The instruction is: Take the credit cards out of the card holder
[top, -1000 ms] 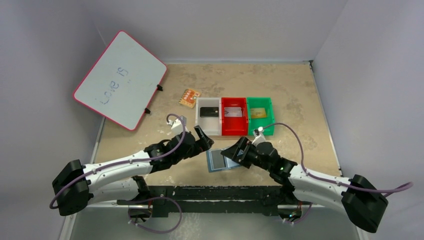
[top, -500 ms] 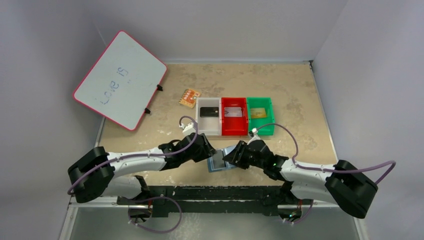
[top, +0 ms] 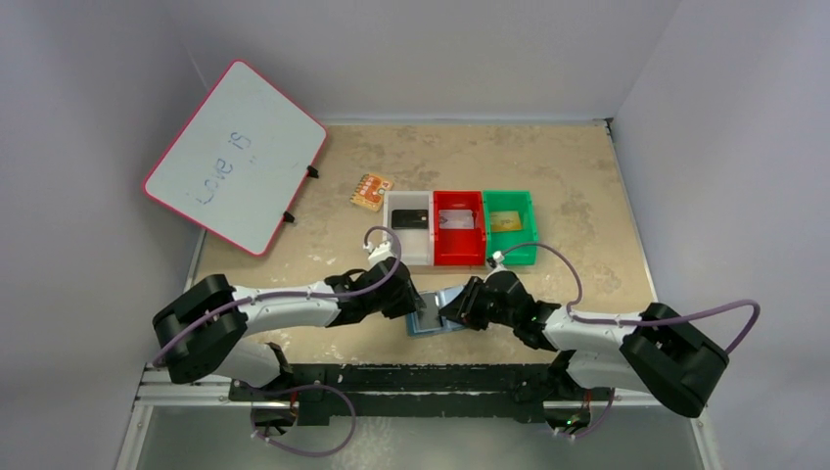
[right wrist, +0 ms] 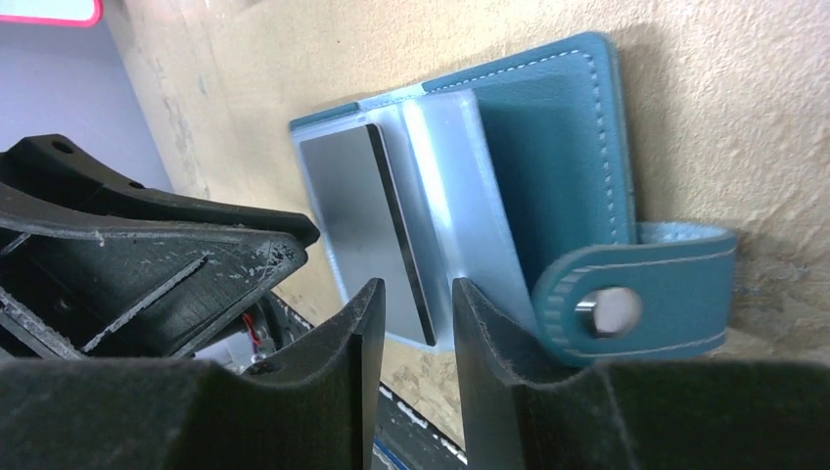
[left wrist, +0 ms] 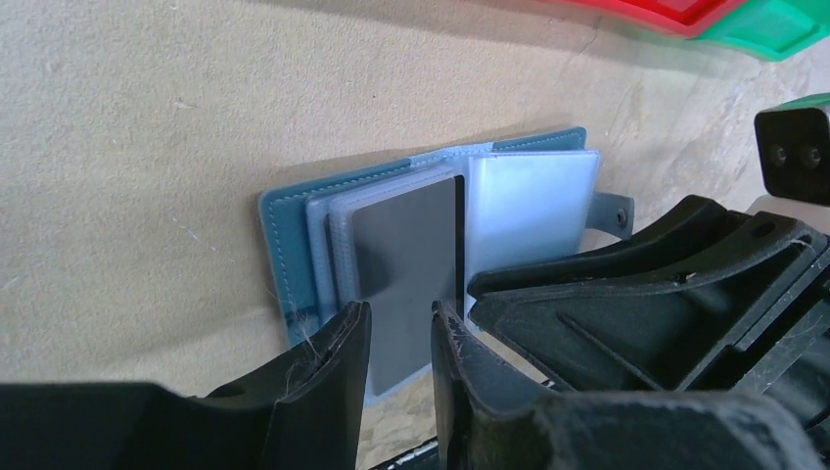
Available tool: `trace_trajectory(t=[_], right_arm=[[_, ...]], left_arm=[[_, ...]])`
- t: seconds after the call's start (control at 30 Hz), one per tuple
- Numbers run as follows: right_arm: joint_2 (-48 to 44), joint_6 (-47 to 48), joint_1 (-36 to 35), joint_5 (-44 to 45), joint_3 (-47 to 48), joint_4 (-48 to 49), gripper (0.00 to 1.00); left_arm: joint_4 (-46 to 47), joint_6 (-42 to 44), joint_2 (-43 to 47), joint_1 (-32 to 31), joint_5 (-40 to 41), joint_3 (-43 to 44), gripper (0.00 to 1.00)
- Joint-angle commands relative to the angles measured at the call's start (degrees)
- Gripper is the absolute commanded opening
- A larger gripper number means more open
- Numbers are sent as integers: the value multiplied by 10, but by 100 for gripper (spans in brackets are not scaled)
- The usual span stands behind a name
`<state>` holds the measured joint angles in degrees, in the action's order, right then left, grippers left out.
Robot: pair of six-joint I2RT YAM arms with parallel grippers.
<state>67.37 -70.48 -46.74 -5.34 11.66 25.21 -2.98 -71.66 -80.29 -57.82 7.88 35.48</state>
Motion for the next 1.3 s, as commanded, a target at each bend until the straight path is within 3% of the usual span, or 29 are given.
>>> trace_trajectory(t=[0.0,0.27,0.57,0.9,1.27], right_arm=[[19,5,7,-17,19,16,34],[42,13,11,-33,25,38,27],[63,23,17,-57,32,66,20],[63,21,27,-55,31,56,1],[28,11,46,-45,5,29,0]], left_arm=[[-41,25,-5,-1,17,31,28],[-62,46,-30,-2,9,40,27],[-98,68,-66,-14,29,65,16],[-130,76,-78,-23,63,76,8],[-147,81,-97,-27,86,85,1]])
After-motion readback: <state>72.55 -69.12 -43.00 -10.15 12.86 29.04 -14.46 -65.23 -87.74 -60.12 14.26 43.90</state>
